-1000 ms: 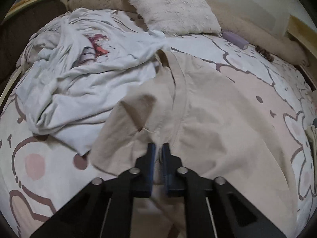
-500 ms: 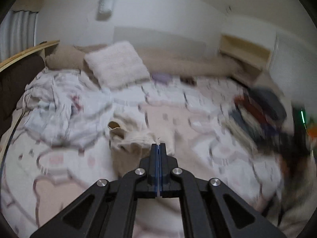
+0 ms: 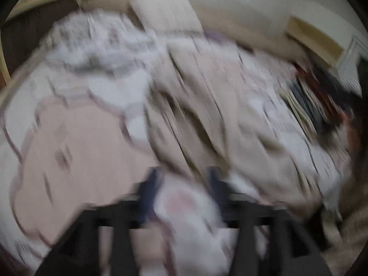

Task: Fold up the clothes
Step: 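Pull the beige garment with the left tool, spreading it across the bed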

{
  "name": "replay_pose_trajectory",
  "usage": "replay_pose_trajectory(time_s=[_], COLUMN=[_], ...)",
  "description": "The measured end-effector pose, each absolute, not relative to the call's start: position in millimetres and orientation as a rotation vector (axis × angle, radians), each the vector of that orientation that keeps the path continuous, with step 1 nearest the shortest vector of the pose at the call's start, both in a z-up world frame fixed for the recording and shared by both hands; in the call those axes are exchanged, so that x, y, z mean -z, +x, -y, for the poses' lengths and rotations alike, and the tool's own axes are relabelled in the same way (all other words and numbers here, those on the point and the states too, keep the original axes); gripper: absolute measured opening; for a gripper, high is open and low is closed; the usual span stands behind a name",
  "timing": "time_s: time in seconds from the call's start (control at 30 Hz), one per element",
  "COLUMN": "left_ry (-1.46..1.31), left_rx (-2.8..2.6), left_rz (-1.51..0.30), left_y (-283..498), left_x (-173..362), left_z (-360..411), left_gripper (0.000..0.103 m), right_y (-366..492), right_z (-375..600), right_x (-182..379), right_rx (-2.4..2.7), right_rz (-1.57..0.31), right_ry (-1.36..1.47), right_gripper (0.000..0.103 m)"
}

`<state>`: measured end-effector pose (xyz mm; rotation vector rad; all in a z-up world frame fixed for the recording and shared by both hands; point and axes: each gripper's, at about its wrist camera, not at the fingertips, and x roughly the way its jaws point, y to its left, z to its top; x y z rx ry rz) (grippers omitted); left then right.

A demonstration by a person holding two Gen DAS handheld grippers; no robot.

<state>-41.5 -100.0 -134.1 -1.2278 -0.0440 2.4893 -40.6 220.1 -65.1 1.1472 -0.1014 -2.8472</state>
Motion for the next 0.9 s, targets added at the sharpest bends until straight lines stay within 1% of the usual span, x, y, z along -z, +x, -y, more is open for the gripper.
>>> replay_pose_trajectory(time_s=[0.03, 0.13, 0.27, 0.33, 0.37, 0.4, 0.43, 0.47, 0.53, 0.63, 0.67, 0.7, 0.8, 0.9], left_ry=[-1.168, -1.140, -1.211, -1.263, -1.285, -1.309, -1.333, -1.331, -1.261, -1.146, -1.106, -1.065, -0.976, -0.959], left_rx=[-2.522, -2.529, -2.499, -2.484, -2.460, -2.432, -2.391, -2.362, -2.316, -2.250, -2.226, -2.209, -2.180, -2.163], left_rz=[0.028, 0.009, -0.008, -0.011, 0.015, 0.046, 0.099, 0.147, 0.197, 0.227, 0.240, 0.246, 0.246, 0.241], left_y=[-63, -118, -183, -203, -210, -218, -225, -225, -212, -184, -173, -162, -136, -116], left_x=[129, 134, 168, 185, 192, 198, 200, 198, 181, 142, 127, 114, 79, 66], left_z=[98, 84, 66, 63, 62, 62, 63, 64, 61, 53, 50, 48, 42, 47], left_gripper=[0.064, 0.064, 0.064, 0.063, 0.055, 0.040, 0.008, 0.005, 0.005, 0.005, 0.005, 0.005, 0.005, 0.005], right_y=[-41, -41, -44, -47, -48, -49, -50, -50, -51, -53, -54, -56, -64, -69], right_z=[-218, -216, -221, -226, -229, -231, -232, -233, -234, -234, -234, -232, -226, -208], right_x=[65, 65, 70, 73, 74, 75, 76, 77, 79, 84, 85, 86, 89, 87], right_rx=[2.845, 2.853, 2.869, 2.881, 2.885, 2.887, 2.889, 2.892, 2.897, 2.882, 2.871, 2.857, 2.801, 2.742], right_rz=[0.103, 0.080, 0.059, 0.061, 0.067, 0.072, 0.075, 0.072, 0.063, 0.107, 0.132, 0.166, 0.282, 0.282], right_ry=[1.148, 1.164, 1.216, 1.244, 1.253, 1.258, 1.262, 1.259, 1.249, 1.216, 1.204, 1.188, 1.138, 1.074], right_gripper=[0.102, 0.102, 0.102, 0.102, 0.102, 0.102, 0.102, 0.102, 0.102, 0.102, 0.098, 0.091, 0.084, 0.082])
